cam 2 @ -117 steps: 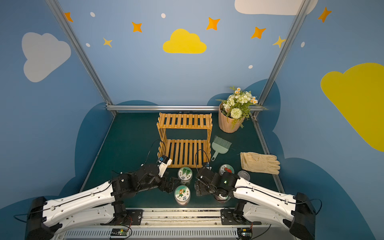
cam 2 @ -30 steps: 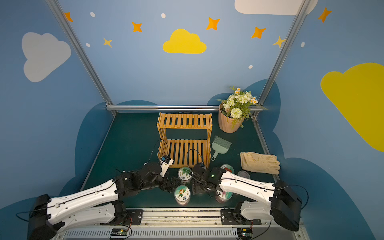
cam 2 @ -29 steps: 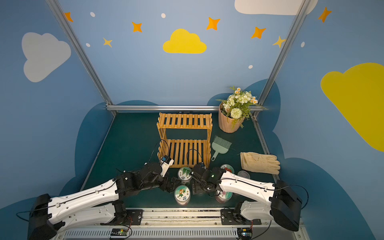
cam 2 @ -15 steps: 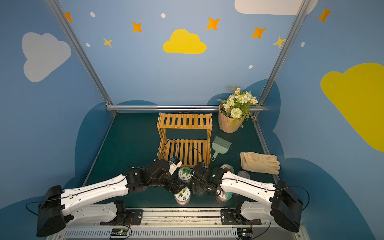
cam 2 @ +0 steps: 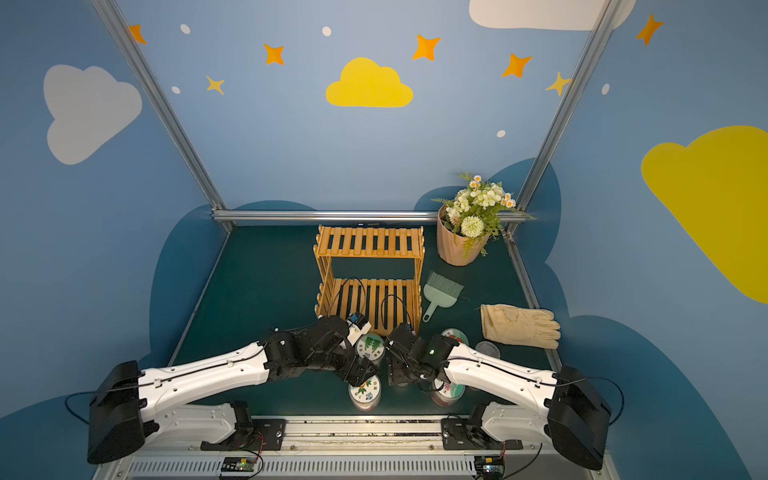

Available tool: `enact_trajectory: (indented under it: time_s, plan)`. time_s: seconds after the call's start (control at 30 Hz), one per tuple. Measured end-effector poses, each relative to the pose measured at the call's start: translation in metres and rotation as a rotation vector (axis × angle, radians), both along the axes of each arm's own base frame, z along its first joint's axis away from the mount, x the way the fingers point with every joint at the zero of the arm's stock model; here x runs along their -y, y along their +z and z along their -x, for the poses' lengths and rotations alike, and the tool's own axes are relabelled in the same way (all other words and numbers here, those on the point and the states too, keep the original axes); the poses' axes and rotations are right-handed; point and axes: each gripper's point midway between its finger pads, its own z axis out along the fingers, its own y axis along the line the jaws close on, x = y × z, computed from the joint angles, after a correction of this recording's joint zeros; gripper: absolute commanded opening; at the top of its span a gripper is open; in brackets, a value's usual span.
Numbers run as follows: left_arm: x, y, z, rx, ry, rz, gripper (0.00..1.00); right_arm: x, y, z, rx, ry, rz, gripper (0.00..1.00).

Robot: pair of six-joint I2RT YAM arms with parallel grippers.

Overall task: Place the seed container on the shelf
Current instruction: Pick up the seed jar at the center of the board.

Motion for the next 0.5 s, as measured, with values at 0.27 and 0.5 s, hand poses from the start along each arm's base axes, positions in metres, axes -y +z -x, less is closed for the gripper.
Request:
enact_trajectory:
  time_s: [0.27,0.5]
  plan:
    - [-0.002,0.0,-0.001,0.007,0.0,-0.009,1.0,0.0,0.017,0.005,0.023,0.027,-0.077,0.72]
    - [-0.006,0.032,-0.006,0.088,0.029,0.07,1.0,0.0,0.044,0.007,0.081,0.056,-0.176,0.72]
